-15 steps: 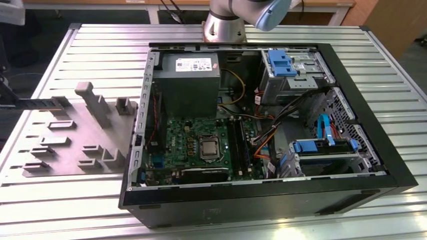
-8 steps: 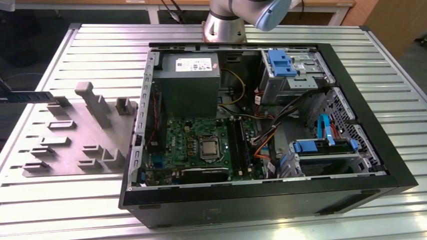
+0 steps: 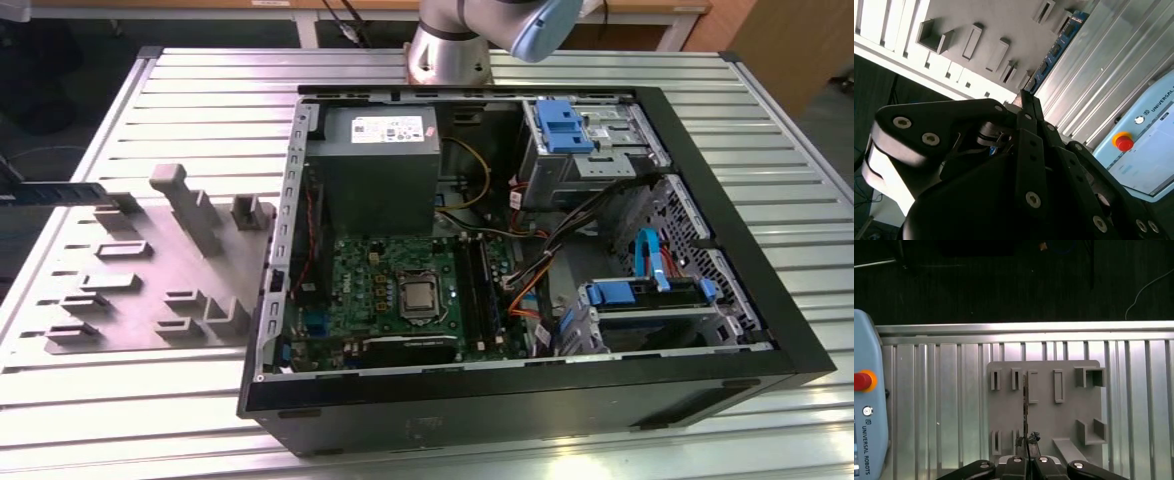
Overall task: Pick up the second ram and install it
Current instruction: 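Pick up the second ram and move it above second insertion slot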
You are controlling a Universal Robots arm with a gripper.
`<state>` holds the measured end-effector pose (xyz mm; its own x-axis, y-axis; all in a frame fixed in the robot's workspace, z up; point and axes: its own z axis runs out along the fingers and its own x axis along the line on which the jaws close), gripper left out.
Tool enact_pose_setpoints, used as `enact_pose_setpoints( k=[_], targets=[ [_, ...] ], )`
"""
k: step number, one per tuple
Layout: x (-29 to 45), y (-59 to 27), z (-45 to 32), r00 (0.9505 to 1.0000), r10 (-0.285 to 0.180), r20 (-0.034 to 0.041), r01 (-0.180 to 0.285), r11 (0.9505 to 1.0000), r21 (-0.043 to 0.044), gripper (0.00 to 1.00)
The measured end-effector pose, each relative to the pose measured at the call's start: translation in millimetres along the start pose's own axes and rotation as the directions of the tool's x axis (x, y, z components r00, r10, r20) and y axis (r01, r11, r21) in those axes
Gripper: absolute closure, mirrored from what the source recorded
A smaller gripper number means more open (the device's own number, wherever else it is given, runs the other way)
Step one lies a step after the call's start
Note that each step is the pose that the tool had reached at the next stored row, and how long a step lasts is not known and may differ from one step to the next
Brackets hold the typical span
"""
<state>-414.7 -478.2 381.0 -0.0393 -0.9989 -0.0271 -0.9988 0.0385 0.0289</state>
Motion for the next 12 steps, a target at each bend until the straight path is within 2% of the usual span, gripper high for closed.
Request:
enact_pose_setpoints(
  k=[5,12],
  targets=[
    [-0.4,-10.5,-0.1,1.0000,0.000,0.0001,0.000,1.0000,0.0002,0.88],
    [-1.5,-39.3,-0.8,1.0000,0.000,0.0002,0.000,1.0000,0.0003,0.88]
  ],
)
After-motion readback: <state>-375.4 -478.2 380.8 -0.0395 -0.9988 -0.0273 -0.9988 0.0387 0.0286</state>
